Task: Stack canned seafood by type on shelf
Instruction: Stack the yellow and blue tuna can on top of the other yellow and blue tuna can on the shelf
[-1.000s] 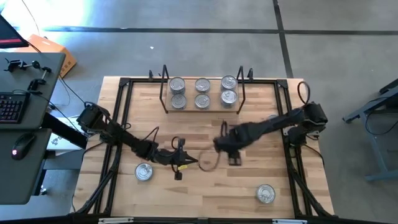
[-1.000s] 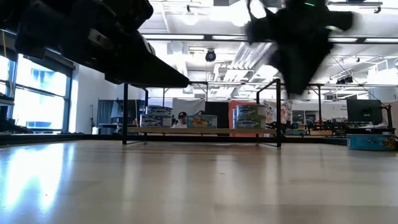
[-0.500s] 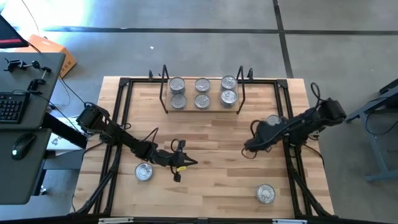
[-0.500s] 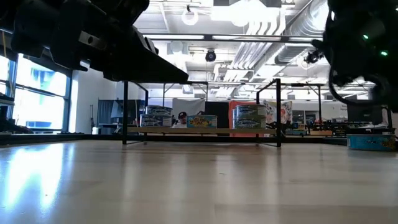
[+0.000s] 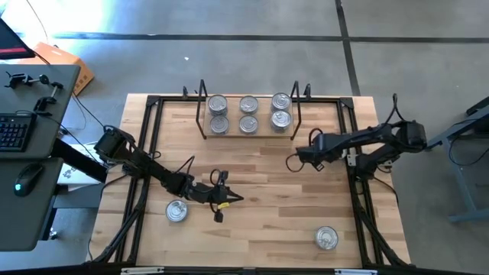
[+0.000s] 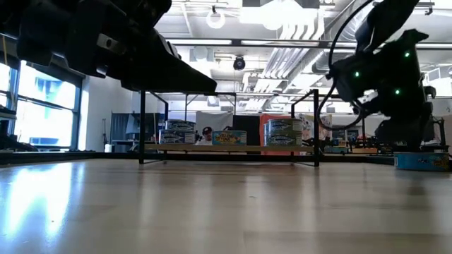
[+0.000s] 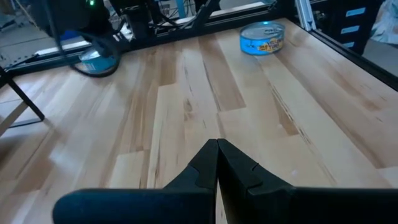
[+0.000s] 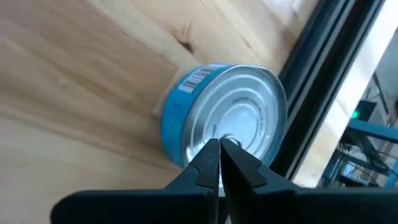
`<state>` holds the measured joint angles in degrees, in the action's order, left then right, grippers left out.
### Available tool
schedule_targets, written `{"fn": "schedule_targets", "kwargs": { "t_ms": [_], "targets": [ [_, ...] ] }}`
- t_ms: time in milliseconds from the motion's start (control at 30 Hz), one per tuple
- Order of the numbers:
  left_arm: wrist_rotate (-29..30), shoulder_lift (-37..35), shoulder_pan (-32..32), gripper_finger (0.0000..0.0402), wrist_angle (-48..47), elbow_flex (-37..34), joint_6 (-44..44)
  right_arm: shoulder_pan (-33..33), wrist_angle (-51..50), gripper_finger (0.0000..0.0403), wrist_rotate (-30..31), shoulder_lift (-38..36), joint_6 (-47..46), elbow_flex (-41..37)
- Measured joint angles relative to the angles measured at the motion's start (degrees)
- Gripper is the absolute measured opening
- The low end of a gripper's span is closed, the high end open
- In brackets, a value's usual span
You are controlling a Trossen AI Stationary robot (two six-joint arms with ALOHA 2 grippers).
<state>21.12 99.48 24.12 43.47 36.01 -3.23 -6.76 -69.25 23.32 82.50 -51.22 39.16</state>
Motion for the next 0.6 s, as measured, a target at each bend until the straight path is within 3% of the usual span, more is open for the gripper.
{"fn": "schedule_targets", "kwargs": {
  "t_ms": [200, 400, 500, 600],
  "targets": [
    [0.00, 0.00, 0.00, 0.0000, 0.12, 0.00, 0.16, -1.82, 3.57, 0.0001, -5.19, -0.03, 3.75, -1.59],
    [0.02, 0.00, 0.07, 0.0000, 0.19, 0.00, 0.16, 3.23, 7.75, 0.0001, -14.70, -0.09, 1.59, 3.25],
    [0.09, 0.00, 0.30, 0.0000, 0.21, 0.00, 0.12, 6.80, 16.19, 0.0000, -18.91, -0.02, -0.22, 5.88],
    [0.07, -0.13, 1.02, 0.0000, 0.18, 0.02, 0.07, 10.48, 31.58, 0.0000, -19.53, 0.64, -0.34, 6.34]
  ]
}}
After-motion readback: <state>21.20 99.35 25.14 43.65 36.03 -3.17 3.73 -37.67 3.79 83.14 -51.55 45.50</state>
